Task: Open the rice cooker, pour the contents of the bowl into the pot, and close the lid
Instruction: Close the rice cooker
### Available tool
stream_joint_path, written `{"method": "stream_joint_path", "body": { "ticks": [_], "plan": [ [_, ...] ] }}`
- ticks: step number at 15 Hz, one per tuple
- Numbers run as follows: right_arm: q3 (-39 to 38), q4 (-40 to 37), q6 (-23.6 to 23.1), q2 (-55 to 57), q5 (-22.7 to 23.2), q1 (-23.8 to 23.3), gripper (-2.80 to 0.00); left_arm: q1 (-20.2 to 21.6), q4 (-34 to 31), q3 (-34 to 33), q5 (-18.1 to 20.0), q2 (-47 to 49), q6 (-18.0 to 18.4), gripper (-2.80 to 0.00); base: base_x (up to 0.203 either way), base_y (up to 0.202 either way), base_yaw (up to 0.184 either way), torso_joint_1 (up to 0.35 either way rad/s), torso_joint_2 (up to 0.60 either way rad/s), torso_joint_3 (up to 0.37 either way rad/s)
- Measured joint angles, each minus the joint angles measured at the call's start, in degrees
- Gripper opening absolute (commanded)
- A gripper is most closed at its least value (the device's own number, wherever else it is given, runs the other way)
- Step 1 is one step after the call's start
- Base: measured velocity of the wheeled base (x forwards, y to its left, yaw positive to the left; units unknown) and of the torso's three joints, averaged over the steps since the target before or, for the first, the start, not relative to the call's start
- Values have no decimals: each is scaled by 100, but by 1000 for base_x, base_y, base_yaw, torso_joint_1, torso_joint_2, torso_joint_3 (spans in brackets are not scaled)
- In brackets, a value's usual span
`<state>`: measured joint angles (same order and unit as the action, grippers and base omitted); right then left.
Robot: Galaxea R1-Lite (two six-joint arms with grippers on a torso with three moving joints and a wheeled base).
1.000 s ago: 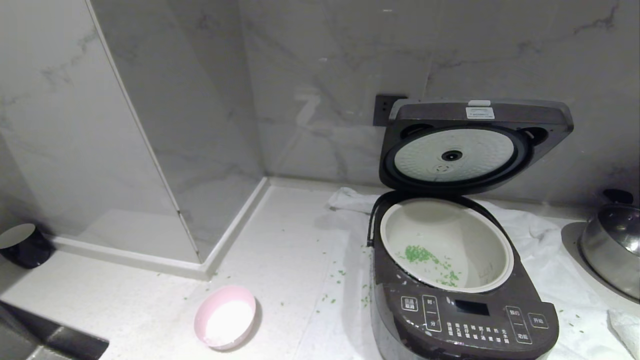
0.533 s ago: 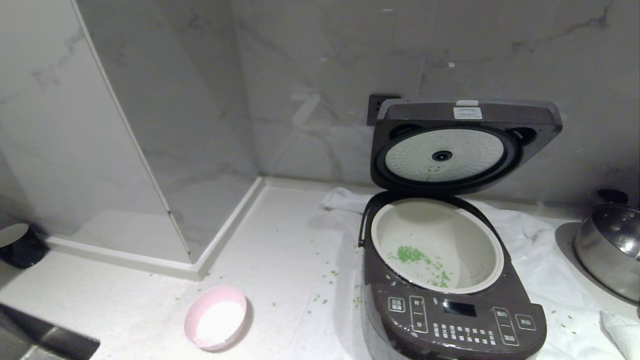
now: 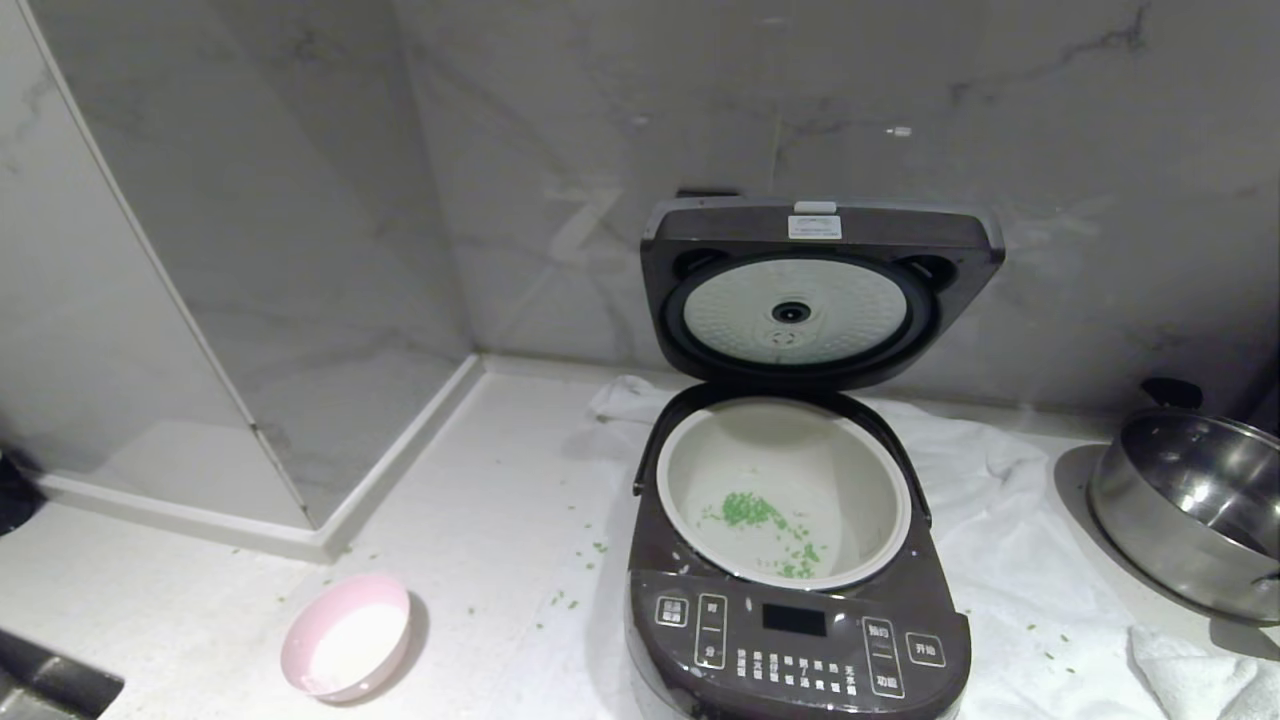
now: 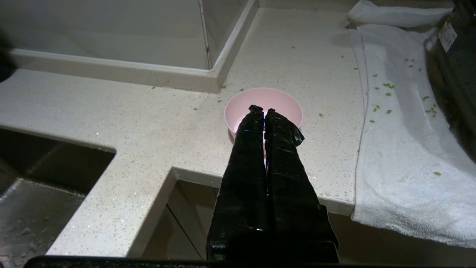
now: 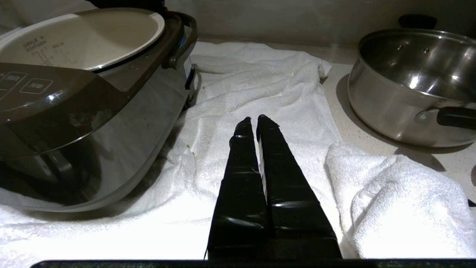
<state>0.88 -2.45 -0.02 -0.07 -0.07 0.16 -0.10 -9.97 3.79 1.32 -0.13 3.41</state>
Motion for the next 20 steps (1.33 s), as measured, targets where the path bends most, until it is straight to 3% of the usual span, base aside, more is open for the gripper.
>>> {"method": "stream_joint_path", "body": {
  "ticks": [20],
  "plan": [
    [0,13,5,0,-4,-6,-280,12,0,0,-116,2,-224,-280,0,0,0,0,0,0]
  ]
}}
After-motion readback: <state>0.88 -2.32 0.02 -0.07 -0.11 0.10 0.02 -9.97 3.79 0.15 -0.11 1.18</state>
